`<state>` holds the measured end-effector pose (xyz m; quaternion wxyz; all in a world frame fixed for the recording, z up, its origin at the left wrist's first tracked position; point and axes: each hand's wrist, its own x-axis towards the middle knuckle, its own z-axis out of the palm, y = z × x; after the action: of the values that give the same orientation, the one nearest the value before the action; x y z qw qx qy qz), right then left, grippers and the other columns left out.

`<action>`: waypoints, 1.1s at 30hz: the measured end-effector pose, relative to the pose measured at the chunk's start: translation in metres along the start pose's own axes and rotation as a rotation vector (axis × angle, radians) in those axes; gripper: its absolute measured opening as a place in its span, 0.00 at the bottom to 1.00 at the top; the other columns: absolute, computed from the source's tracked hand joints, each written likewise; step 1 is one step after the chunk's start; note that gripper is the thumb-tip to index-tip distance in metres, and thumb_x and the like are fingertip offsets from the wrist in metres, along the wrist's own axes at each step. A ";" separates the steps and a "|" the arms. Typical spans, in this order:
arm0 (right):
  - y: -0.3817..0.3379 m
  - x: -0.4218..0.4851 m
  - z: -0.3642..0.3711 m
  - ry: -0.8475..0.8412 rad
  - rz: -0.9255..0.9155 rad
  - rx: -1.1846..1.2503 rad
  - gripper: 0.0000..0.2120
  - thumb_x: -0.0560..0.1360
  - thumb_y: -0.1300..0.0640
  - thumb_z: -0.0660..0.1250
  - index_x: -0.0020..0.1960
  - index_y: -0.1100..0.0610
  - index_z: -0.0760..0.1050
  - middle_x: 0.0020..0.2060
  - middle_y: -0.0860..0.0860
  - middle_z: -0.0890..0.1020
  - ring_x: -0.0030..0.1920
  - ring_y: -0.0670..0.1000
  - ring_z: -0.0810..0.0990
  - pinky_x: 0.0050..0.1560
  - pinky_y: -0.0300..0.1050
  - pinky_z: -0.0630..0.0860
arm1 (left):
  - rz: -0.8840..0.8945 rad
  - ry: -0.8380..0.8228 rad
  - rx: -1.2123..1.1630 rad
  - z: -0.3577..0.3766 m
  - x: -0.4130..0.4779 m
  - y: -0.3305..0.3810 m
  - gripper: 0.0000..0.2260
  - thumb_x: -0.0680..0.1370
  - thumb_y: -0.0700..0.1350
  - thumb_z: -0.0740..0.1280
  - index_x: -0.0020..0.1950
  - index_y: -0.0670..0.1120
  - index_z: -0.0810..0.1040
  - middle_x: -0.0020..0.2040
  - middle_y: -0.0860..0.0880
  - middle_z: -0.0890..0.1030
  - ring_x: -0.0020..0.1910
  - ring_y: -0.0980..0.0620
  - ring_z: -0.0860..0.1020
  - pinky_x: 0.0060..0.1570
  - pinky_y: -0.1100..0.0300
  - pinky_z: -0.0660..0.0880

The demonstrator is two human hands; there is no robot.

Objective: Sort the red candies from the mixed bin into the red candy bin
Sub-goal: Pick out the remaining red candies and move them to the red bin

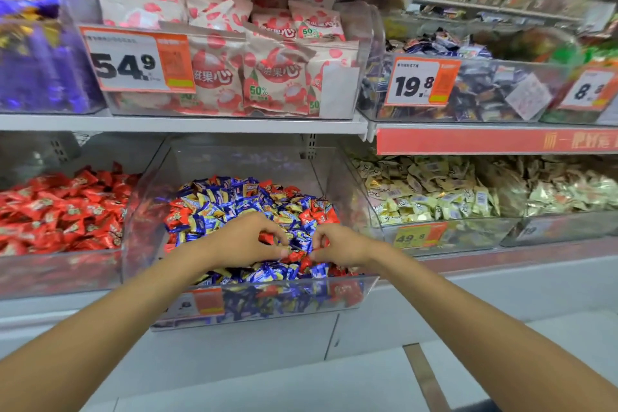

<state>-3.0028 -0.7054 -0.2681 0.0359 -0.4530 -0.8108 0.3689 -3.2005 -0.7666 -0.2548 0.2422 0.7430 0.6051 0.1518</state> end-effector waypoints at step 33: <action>-0.007 -0.008 -0.018 -0.010 -0.009 0.164 0.12 0.81 0.53 0.59 0.43 0.59 0.70 0.31 0.54 0.70 0.31 0.46 0.76 0.34 0.40 0.67 | 0.010 -0.087 0.278 -0.005 -0.008 -0.012 0.18 0.66 0.58 0.76 0.47 0.51 0.75 0.50 0.48 0.79 0.46 0.46 0.77 0.42 0.55 0.71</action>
<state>-2.9962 -0.7035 -0.2488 0.0709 -0.4429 -0.7801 0.4361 -3.2144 -0.7718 -0.2568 0.1622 0.7784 0.6054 0.0352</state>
